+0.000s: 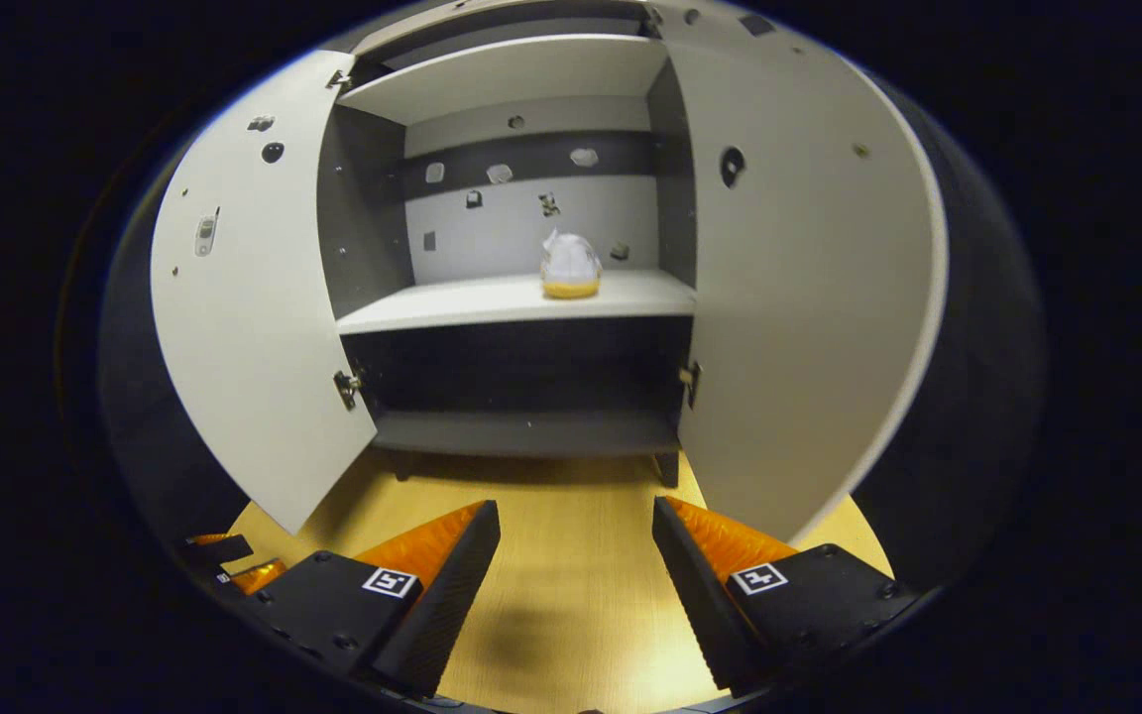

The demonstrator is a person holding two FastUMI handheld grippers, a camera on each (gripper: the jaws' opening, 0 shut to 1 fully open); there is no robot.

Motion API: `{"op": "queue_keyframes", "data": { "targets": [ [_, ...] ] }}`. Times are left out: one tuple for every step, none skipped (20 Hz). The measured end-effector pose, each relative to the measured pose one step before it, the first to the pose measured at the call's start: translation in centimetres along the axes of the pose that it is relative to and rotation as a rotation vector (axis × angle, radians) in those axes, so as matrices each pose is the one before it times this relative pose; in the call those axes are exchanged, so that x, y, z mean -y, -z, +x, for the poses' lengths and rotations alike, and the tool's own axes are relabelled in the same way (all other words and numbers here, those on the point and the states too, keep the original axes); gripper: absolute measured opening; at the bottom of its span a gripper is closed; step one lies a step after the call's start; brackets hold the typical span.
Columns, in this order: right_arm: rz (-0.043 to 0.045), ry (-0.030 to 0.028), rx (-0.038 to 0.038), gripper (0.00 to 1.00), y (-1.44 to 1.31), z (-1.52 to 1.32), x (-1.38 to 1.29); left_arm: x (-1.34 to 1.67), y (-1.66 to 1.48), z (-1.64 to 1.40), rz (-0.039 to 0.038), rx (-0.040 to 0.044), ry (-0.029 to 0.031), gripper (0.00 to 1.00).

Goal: Grab one shoe with the right hand and put it into the shoe cabinet, grab the other shoe with the left hand and put it into the shoe cabinet; then close the right door with the right hand and the left door with the left hand.

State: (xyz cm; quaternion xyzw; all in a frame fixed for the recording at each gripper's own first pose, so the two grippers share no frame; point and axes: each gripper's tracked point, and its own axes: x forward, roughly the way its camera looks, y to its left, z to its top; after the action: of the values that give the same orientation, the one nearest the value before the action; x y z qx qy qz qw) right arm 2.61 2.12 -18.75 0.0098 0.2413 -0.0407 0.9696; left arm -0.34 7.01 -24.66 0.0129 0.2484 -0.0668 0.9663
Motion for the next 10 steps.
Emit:
{"op": "queue_keyframes", "data": {
  "targets": [
    [0.00155, 0.02539, -0.03193, 0.99, 1.817, -0.874, 1.059, 0.377, 1.142, 0.601, -0.01213, -0.03251, 0.01863, 0.97],
    [-0.00567, 0.02012, -0.03571, 0.99, 1.927, -0.669, 1.085, 0.291, 1.182, 0.768, -0.01066, -0.03408, 0.01448, 0.97],
    [-0.00671, 0.02089, -0.02464, 0.99, 1.57, -0.781, 1.0, 0.036, 0.893, 0.785, -0.00926, -0.02788, 0.00492, 0.97],
    [-0.00157, 0.01587, -0.01929, 0.99, 1.254, -0.561, 0.892, 0.076, 1.003, 0.836, -0.01056, -0.0288, 0.00757, 0.97],
    [0.00467, 0.0077, -0.0194, 0.99, 1.11, -0.592, 0.553, 0.225, 0.79, 0.691, -0.00791, -0.02476, 0.01117, 0.97],
    [0.00423, 0.00158, -0.01873, 0.98, 0.985, -0.464, 0.302, 0.18, 0.838, 0.954, -0.00027, -0.02575, 0.0049, 0.98],
    [0.00082, 0.00554, -0.01246, 0.98, 0.791, -0.395, 0.32, 0.073, 0.716, 0.898, 0.00986, -0.0252, 0.00427, 0.98],
    [0.00036, 0.00543, -0.00864, 0.99, 0.67, -0.499, 0.38, 0.019, 0.787, 1.056, 0.01102, -0.03279, 0.00039, 0.98],
    [0.00313, 0.00053, -0.00441, 0.99, 0.295, -0.32, 0.169, -0.04, 0.74, 0.846, 0.00543, -0.03796, -0.00485, 0.98],
    [0.00138, 0.00161, 0.0004, 0.99, 0.149, -0.308, 0.158, 0.486, 0.291, 0.783, -0.00575, -0.02076, 0.01302, 0.98]
  ]
}}
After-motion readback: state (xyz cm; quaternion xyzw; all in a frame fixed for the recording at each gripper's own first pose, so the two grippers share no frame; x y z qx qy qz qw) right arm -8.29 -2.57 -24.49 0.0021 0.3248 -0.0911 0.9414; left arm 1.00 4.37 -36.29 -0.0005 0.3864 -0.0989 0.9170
